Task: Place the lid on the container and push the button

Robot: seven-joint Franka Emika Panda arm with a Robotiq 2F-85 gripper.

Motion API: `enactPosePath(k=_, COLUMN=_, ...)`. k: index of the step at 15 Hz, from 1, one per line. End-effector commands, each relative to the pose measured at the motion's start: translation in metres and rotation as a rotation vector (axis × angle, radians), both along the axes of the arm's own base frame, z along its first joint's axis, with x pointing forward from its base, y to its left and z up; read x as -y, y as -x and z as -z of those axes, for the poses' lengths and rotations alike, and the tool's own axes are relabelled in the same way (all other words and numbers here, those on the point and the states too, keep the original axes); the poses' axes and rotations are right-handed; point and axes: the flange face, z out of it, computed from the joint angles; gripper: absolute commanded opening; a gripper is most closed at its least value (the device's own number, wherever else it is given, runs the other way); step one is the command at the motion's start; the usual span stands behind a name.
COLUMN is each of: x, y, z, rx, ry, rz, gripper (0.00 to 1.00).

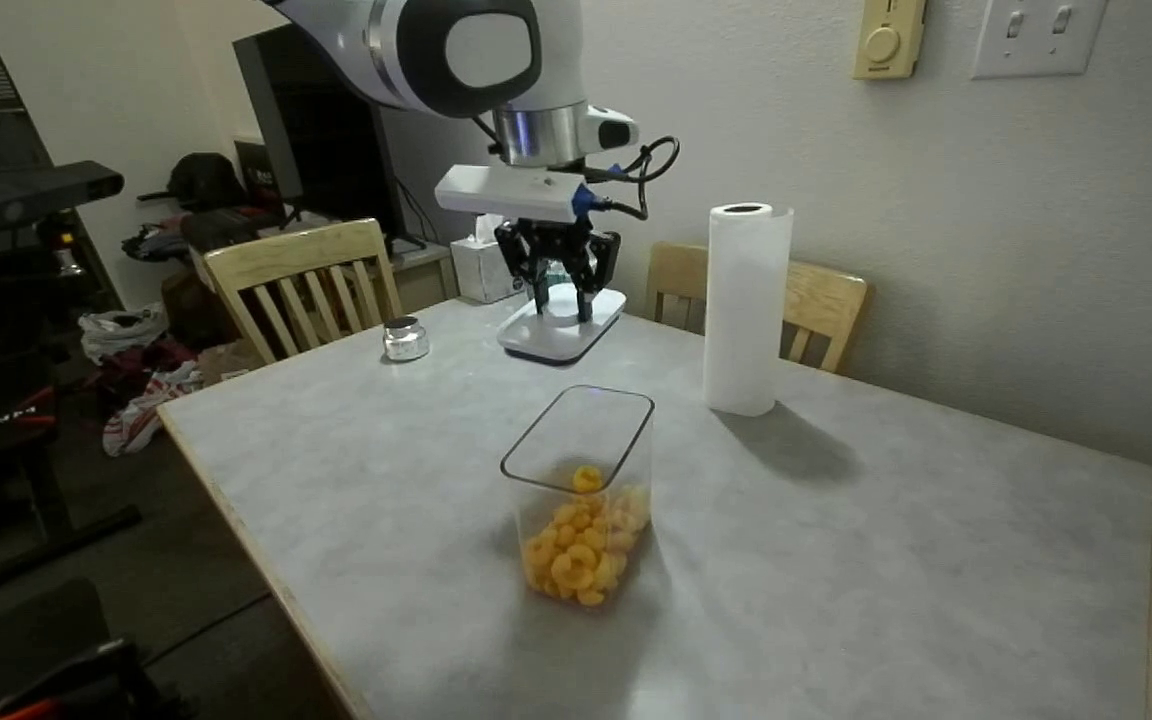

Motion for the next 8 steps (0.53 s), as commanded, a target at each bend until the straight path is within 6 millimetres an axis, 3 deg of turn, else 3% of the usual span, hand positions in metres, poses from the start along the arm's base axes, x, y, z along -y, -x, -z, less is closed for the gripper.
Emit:
enactPosePath(k=1, x=0.027, y=0.026, z=-0.018, rx=-0.042, ry=-0.015, rz=-0.015, gripper=0.29)
enactPosePath(k=8, x=0.086, y=0.066, z=-0.017, rx=-0.131, ry=-0.061, rz=-0.106, gripper=0.29)
